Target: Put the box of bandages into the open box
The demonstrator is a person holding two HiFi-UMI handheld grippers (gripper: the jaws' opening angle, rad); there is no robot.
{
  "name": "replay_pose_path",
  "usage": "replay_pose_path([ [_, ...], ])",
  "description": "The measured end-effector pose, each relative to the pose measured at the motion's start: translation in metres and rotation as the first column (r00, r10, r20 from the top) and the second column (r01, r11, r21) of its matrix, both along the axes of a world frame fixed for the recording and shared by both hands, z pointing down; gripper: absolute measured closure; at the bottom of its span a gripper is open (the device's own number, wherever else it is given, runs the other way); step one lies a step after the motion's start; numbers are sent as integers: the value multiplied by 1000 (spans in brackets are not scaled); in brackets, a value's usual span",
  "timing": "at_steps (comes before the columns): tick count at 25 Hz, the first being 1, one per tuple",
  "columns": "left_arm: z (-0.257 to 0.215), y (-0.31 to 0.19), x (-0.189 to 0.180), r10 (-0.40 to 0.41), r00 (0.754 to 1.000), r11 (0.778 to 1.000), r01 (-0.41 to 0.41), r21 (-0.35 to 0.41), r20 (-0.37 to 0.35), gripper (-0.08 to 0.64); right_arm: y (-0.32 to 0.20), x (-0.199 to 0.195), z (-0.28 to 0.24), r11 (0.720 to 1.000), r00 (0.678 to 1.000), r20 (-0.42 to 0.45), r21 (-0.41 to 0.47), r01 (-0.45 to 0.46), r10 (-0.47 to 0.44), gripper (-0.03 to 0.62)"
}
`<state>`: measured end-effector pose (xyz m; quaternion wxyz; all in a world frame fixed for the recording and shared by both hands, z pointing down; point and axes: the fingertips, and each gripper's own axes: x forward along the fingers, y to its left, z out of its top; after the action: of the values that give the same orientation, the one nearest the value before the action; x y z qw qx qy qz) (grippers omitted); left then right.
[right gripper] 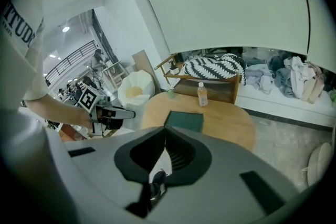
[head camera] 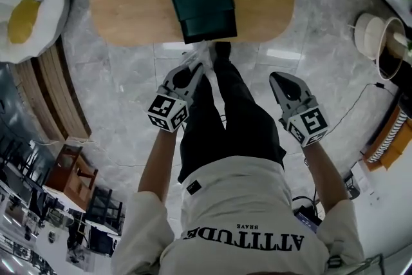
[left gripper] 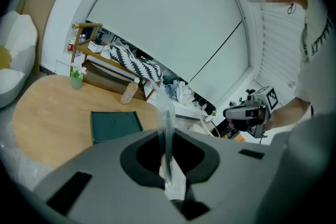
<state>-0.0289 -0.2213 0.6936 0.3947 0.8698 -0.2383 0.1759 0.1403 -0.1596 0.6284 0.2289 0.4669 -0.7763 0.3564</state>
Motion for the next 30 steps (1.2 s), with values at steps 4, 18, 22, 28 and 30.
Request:
replay_pose_path([
  [4,41,-8,15,-6,1000,999,7,-31,26,520,-11,12,40,1000,1000,20,-25,-5,5,571],
  [18,175,-25,57,-4,992,987,25,-157,129,520,-25,22,126,993,991,111,-98,-60,71,571],
  [22,223,-28,57,5,981,973,40,-226,195,520,-30,21,146,995,994,96,-95,-34,43,570],
  [28,268,-27,61,-1,964,945,88,-314,267,520,-33,23,154,995,993,110,-97,-25,35,571],
  [30,276,-31,62,-4,961,939,99,-330,276,520,-37,25,159,995,993,114,-98,-27,38,571],
])
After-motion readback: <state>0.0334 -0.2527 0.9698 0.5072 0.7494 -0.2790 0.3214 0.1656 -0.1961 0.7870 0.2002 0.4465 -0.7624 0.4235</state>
